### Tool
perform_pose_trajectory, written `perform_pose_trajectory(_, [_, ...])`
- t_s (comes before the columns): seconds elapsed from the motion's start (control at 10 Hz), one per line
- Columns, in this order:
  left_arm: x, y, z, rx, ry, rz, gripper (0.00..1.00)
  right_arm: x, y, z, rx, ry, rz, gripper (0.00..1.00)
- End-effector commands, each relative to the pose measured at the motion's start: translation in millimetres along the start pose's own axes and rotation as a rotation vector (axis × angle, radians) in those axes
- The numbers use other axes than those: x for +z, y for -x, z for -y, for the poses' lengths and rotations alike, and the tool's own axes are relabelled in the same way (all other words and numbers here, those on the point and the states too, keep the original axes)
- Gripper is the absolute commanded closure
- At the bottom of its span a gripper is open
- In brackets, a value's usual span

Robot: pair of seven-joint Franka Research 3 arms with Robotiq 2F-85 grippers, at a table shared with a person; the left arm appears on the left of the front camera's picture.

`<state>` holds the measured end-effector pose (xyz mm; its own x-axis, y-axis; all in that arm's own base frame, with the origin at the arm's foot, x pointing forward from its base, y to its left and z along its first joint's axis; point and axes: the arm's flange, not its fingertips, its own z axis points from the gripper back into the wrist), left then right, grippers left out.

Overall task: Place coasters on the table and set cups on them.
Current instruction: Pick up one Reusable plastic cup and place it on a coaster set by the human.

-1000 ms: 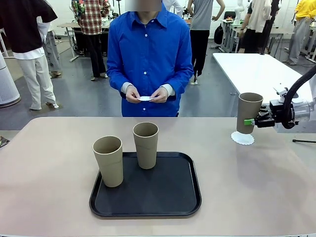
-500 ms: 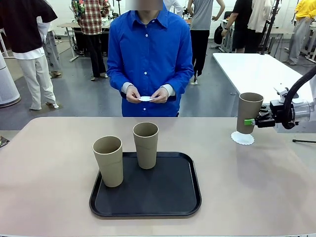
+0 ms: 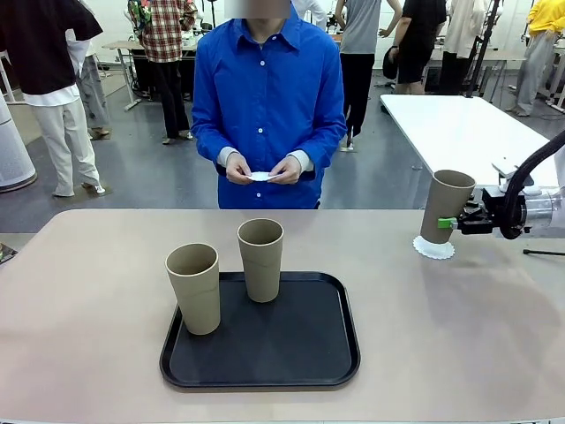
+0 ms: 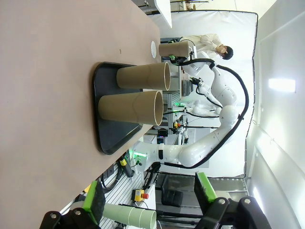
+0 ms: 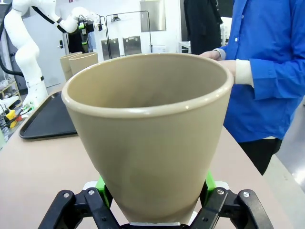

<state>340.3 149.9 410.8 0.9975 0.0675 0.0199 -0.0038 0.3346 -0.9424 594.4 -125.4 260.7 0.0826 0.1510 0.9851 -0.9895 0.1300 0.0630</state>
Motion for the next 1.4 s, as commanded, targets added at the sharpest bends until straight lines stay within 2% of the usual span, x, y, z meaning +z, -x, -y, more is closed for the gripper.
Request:
perform_pose_trajectory(0.0, [1.6,1.0,1.4,-0.006,0.01,0.001,0.0,-3.2,3.3,13.9,0.038,0.015,0.011,0.17])
perform_pose_trajectory(0.5, [1.6,1.0,1.4,-0.006,0.01,0.001,0.0,-6.7,27.5,18.5,0.014,-0.003,-0.046,0.17])
perform_pose_trajectory(1.3, [1.6,1.0,1.4,-0.006,0.01,0.001,0.0,-1.1,34.5,19.1,0.0,-0.002,-0.064,0.17])
